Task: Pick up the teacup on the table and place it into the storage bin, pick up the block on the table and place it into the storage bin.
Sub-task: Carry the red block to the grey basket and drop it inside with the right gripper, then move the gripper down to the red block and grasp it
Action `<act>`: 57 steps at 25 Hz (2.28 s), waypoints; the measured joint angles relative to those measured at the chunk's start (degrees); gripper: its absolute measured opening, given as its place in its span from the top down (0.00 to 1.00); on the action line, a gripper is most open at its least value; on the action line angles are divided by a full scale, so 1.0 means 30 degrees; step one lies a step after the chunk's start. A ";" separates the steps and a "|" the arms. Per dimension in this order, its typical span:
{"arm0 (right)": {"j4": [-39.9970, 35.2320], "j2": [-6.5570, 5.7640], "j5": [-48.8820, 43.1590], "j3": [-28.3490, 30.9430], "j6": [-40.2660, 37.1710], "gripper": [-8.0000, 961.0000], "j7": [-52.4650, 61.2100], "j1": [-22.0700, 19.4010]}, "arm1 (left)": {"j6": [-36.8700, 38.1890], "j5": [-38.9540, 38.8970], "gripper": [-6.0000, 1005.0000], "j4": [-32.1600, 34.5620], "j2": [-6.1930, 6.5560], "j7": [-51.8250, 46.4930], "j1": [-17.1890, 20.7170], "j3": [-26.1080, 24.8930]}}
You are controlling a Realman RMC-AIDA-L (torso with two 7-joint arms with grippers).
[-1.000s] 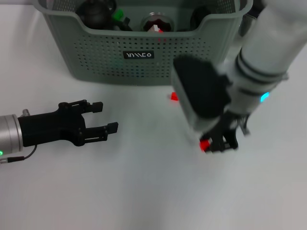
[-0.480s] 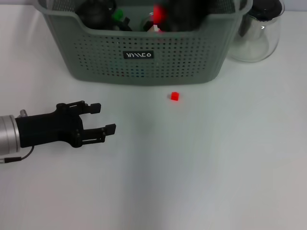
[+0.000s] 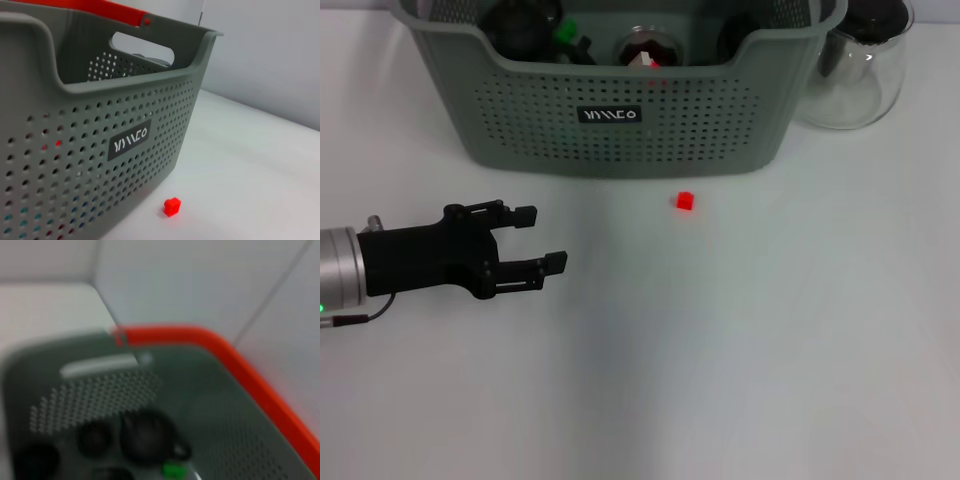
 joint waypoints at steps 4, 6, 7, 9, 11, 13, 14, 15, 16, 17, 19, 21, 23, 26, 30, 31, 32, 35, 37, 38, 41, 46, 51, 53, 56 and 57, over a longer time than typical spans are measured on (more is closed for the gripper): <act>0.2662 0.0110 -0.0321 -0.1210 0.2810 0.76 -0.0030 0.0183 | 0.0128 0.0005 0.22 0.0066 0.0085 0.0007 -0.0017 -0.0009; 0.3205 0.0137 -0.0276 -0.1753 0.3288 0.73 -0.0028 0.0097 | 0.0224 0.0016 0.22 0.0189 0.0125 0.0005 -0.0019 -0.0035; 0.3384 0.0141 -0.0217 -0.1919 0.3392 0.72 0.0007 0.0041 | 0.0252 0.0022 0.22 0.0232 0.0135 0.0001 -0.0018 -0.0050; 0.3640 0.0140 -0.0029 -0.2101 0.3491 0.70 0.0041 -0.0095 | 0.0268 0.0025 0.22 0.0251 0.0150 -0.0002 -0.0018 -0.0070; 0.3757 0.0140 0.0158 -0.2148 0.3536 0.68 0.0050 -0.0251 | 0.0272 0.0030 0.22 0.0255 0.0159 0.0002 -0.0024 -0.0064; 0.3747 0.0138 0.0243 -0.2146 0.3643 0.65 0.0057 -0.0416 | 0.0272 0.0056 0.22 0.0256 0.0160 0.0005 -0.0037 -0.0033; 0.3687 0.0138 0.0255 -0.2145 0.3677 0.64 0.0059 -0.0503 | 0.0273 0.0073 0.22 0.0257 0.0164 0.0005 -0.0043 -0.0031; 0.3540 0.0138 0.0288 -0.2142 0.3709 0.63 0.0060 -0.0612 | 0.0273 0.0083 0.22 0.0256 0.0165 0.0006 -0.0050 -0.0031; 0.3387 0.0138 0.0352 -0.2134 0.3747 0.62 0.0061 -0.0717 | 0.0274 0.0085 0.22 0.0257 0.0167 0.0008 -0.0050 -0.0044; 0.3167 0.0132 0.0475 -0.2097 0.3768 0.61 0.0063 -0.0836 | 0.0272 0.0085 0.22 0.0257 0.0168 0.0009 -0.0050 -0.0070; 0.2356 0.0079 0.1019 -0.2009 0.3614 0.54 0.0066 -0.1187 | 0.0278 0.0084 0.22 0.0257 0.0169 0.0010 -0.0050 -0.0103; 0.0638 0.0040 0.1987 -0.1961 0.2918 0.44 0.0073 -0.1859 | 0.0386 0.0075 0.22 0.0258 0.0181 0.0009 -0.0049 -0.0137; -0.1650 0.0029 0.2974 -0.1922 0.1899 0.33 0.0115 -0.2730 | 0.0466 0.0029 0.22 0.0303 0.0196 0.0010 -0.0047 -0.0148; -0.6188 0.0007 0.5197 -0.1813 -0.0178 0.27 0.0276 -0.4591 | 0.0577 -0.0028 0.22 0.0406 0.0199 0.0023 -0.0048 -0.0150; -1.1043 -0.0139 0.9161 -0.1440 -0.3162 0.20 0.0062 -0.7270 | 0.0723 -0.0063 0.22 0.0485 0.0197 0.0118 -0.0063 -0.0150; -1.1840 -0.0217 1.0186 -0.1356 -0.4138 0.20 -0.0113 -0.7940 | 0.0728 -0.0052 0.22 0.0505 0.0201 0.0182 -0.0070 -0.0151; -1.2393 -0.0288 1.0972 -0.1292 -0.4911 0.20 -0.0289 -0.8394 | 0.0730 -0.0027 0.22 0.0518 0.0203 0.0212 -0.0073 -0.0148; -1.2812 -0.0425 1.3083 -0.1025 -0.8229 0.20 -0.1533 -0.9735 | 0.0756 0.0054 0.22 0.0611 0.0218 0.0280 -0.0065 -0.0148; -1.2705 -0.0385 1.4105 -0.0746 -1.0405 0.20 -0.2921 -1.0656 | 0.0763 0.0072 0.22 0.0691 0.0222 0.0310 -0.0008 -0.0150; -1.2611 -0.0321 1.4474 -0.0629 -1.1478 0.20 -0.3703 -1.1160 | 0.0765 0.0078 0.22 0.0725 0.0224 0.0325 0.0027 -0.0149; -1.2081 -0.0179 1.4712 -0.0535 -1.3576 0.20 -0.5262 -1.2367 | 0.0879 0.0082 0.22 0.0889 0.0227 0.0333 0.0093 -0.0150; -0.8620 -0.0400 1.3379 -0.0651 -1.5244 0.20 -0.6981 -1.2561 | 0.0974 0.0085 0.22 0.0994 0.0227 0.0337 0.0168 -0.0149; -0.4776 -0.0416 1.0089 -0.0577 -1.3875 0.20 -0.8322 -1.1025 | 0.0830 0.0081 0.22 0.0992 0.0226 0.0339 0.0176 -0.0151; -0.3299 -0.0250 0.8562 -0.0656 -1.2448 0.20 -0.8653 -1.0247 | 0.0780 0.0050 0.22 0.0989 0.0227 0.0338 0.0181 -0.0167; -0.1118 -0.0016 0.6980 -0.0829 -1.0070 0.20 -0.9311 -0.8987 | 0.0745 -0.0038 0.22 0.0984 0.0226 0.0322 0.0184 -0.0181; -0.0285 0.0019 0.6819 -0.0987 -0.9306 0.20 -0.9591 -0.8530 | 0.0743 -0.0063 0.22 0.0972 0.0225 0.0278 0.0184 -0.0179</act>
